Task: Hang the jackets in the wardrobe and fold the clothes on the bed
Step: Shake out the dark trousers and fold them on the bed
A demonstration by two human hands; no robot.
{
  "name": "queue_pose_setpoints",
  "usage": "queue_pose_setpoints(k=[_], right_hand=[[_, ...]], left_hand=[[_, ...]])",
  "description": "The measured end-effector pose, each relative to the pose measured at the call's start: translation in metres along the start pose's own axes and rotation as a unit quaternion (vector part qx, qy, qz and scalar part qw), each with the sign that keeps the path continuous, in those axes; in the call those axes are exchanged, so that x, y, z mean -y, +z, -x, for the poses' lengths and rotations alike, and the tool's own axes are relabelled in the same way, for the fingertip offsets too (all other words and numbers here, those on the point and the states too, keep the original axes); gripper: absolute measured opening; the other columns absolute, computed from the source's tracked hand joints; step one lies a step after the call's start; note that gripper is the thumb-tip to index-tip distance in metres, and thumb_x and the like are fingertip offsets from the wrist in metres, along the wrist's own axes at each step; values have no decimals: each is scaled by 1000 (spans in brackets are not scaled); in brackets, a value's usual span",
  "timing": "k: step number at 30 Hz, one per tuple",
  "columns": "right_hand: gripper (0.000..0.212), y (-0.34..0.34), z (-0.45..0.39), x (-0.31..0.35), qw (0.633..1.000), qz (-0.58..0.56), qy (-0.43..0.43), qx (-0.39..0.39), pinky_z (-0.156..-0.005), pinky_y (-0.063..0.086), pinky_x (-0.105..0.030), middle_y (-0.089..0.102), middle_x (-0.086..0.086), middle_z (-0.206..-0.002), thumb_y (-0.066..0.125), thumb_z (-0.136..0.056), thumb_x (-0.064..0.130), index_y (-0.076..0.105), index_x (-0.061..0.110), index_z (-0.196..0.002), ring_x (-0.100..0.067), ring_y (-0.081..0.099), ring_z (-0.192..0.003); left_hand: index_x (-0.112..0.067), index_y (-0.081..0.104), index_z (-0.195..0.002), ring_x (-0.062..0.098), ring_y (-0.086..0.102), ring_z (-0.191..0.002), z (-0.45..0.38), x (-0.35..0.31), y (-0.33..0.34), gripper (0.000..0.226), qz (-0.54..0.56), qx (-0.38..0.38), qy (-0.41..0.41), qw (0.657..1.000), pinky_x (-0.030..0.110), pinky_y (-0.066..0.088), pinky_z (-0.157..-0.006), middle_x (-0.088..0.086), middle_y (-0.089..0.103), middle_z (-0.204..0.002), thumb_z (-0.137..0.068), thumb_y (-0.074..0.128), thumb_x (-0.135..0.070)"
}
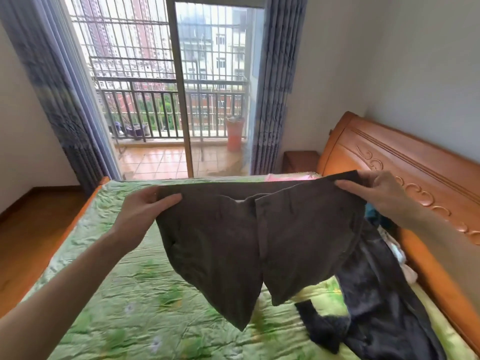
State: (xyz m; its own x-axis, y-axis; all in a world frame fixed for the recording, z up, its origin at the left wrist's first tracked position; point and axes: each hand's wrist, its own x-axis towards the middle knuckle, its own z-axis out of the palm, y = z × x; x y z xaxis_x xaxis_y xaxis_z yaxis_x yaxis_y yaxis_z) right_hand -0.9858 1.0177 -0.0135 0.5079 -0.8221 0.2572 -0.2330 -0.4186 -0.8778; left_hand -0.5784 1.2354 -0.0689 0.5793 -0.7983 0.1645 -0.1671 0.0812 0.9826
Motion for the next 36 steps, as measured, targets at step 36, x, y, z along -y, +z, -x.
queue_pose_setpoints(k=[36], right_hand=[[12,173,59,10,979,94,-91,-158,-64,46,-18,69,11,-72,70,-97,25,73,17,-88,-4,63,-69]], left_hand=[[-17,57,-80,17,52,-62,61,11,144,26,-150,-79,71,983,43,43,-63,-5,60,-67,-105,59,-25]])
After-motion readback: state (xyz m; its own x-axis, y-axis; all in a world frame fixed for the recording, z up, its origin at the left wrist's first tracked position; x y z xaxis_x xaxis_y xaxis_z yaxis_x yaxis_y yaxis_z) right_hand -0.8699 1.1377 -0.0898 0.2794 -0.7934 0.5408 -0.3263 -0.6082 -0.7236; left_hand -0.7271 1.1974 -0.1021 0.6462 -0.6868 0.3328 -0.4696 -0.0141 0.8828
